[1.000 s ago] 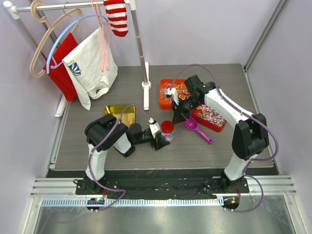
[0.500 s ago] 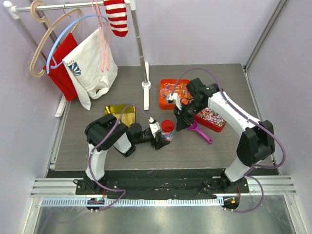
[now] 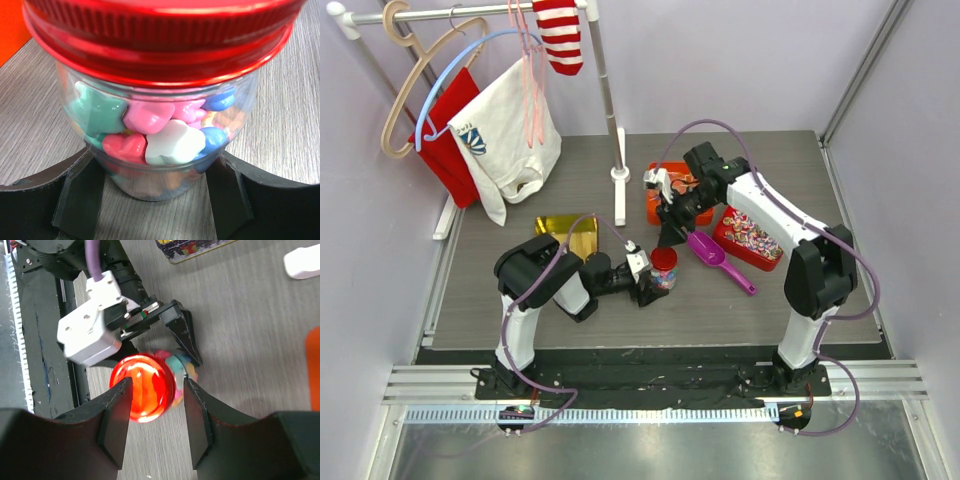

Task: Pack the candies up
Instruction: Screw the bottle lid onto the packing bottle.

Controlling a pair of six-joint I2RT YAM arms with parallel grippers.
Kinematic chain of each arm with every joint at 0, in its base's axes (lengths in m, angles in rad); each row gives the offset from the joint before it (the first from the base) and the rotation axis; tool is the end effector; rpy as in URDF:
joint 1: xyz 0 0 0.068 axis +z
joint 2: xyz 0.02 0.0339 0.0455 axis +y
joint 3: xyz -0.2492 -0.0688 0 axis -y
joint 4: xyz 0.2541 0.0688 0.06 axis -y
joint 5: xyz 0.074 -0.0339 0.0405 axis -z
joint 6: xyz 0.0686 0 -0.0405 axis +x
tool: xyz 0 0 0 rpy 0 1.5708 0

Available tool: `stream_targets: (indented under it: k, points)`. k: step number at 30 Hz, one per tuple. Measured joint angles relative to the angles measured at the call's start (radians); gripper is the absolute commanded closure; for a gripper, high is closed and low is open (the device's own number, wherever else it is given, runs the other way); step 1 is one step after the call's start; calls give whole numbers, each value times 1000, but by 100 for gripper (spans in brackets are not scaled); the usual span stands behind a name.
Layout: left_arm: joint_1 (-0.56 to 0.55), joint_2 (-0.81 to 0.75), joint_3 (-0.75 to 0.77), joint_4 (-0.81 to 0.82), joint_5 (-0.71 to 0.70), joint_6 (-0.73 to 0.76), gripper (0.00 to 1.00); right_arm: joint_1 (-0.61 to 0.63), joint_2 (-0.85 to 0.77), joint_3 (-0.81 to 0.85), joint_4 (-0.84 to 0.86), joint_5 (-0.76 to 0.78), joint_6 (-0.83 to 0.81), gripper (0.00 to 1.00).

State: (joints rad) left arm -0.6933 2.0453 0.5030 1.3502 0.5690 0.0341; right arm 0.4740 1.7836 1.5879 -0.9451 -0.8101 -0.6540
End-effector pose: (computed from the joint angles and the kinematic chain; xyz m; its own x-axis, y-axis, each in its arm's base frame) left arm 0.2305 -0.2396 0.0577 -0.1145 0.1325 -0.9845 0.9496 0.3056 -0.0693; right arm 0.3191 0.2195 0.2563 -0.2870 -0.6186 -0.7314 -0.9550 0.1250 0.2689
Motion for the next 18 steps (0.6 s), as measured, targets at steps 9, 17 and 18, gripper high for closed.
stream_targets:
  k: [9,17,18]
  points:
    - [0,2,1,1,0,0,62,43,82,19,2,-13,2,70]
    - [0,2,1,1,5,4,63,37,80,-5,18,-31,-34,83]
    - [0,2,1,1,7,4,63,35,78,-7,18,-33,-40,83]
